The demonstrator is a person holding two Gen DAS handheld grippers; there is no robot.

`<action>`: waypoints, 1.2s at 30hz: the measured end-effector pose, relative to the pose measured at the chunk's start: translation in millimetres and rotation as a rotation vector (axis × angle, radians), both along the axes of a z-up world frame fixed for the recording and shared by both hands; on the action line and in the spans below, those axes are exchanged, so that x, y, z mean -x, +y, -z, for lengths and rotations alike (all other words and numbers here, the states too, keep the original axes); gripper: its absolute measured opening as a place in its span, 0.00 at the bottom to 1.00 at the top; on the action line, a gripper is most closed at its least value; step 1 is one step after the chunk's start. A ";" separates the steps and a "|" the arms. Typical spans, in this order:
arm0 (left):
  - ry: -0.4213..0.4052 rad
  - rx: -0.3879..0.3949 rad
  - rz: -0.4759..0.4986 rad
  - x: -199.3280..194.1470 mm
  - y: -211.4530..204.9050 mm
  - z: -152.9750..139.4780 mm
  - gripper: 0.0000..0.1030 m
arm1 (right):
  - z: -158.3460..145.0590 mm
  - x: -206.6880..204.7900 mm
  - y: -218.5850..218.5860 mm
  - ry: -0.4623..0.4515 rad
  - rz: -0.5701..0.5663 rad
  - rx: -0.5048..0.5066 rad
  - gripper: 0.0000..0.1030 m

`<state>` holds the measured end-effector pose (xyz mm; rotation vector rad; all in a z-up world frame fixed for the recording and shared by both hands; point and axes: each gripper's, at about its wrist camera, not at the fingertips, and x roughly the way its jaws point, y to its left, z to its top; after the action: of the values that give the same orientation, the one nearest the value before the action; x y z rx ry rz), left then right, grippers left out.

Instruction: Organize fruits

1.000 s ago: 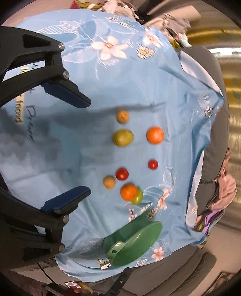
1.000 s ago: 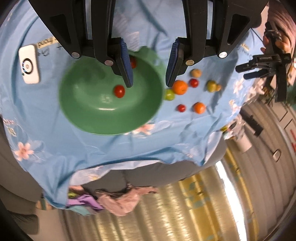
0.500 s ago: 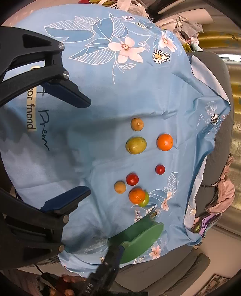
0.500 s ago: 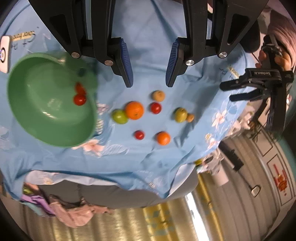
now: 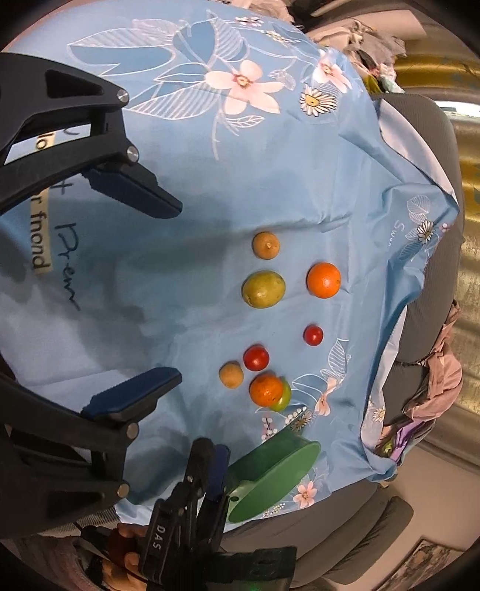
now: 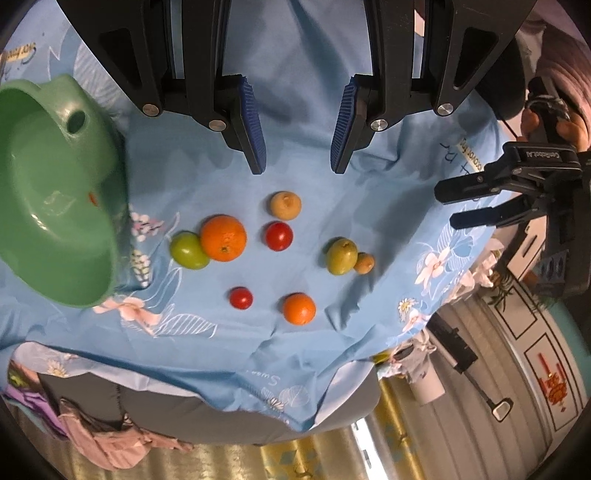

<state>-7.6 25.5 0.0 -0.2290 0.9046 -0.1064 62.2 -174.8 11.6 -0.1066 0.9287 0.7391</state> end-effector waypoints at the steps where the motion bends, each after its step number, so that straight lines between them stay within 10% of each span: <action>1: -0.007 -0.009 0.006 -1.9 0.1 -0.3 0.77 | 1.8 -1.1 3.5 0.003 -0.005 0.004 0.36; 20: 0.000 -0.135 0.097 -53.8 10.8 15.4 0.58 | 40.9 -45.2 53.0 -0.009 -0.063 0.145 0.29; 36: 0.070 -0.297 0.175 -106.5 3.2 31.8 0.33 | 35.9 -70.2 58.8 0.005 -0.064 0.043 0.29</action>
<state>98.9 28.8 -31.8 0.1231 0.9964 -0.1249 132.4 -116.0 -24.4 -0.1731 0.9494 0.7790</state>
